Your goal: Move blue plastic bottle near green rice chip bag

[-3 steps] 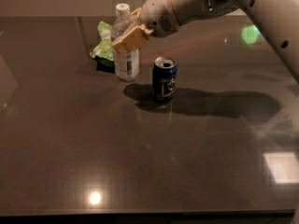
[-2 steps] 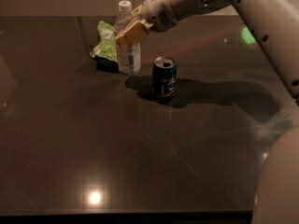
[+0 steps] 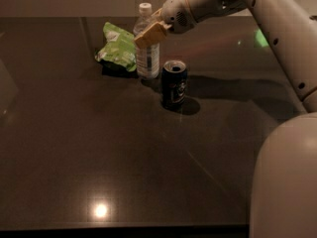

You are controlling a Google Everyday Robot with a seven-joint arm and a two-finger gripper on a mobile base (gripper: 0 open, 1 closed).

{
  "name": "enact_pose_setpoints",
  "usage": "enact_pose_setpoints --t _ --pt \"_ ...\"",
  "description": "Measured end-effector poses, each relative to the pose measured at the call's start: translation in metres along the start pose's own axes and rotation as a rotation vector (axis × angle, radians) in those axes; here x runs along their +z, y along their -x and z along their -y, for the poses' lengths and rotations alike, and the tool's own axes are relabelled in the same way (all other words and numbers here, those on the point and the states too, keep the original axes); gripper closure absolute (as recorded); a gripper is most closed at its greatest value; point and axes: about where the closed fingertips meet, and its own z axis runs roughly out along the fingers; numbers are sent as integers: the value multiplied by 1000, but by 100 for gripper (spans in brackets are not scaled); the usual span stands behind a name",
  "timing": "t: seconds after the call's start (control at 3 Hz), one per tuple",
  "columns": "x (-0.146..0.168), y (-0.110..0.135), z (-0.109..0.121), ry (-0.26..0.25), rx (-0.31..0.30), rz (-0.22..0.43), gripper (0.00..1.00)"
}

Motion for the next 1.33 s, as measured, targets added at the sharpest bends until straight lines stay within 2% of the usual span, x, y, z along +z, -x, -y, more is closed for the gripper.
enact_pose_setpoints --t 0.33,1.33 --pt "-5 -11 7 -18 17 16 84" --pt "7 -21 18 -14 -2 47 13"
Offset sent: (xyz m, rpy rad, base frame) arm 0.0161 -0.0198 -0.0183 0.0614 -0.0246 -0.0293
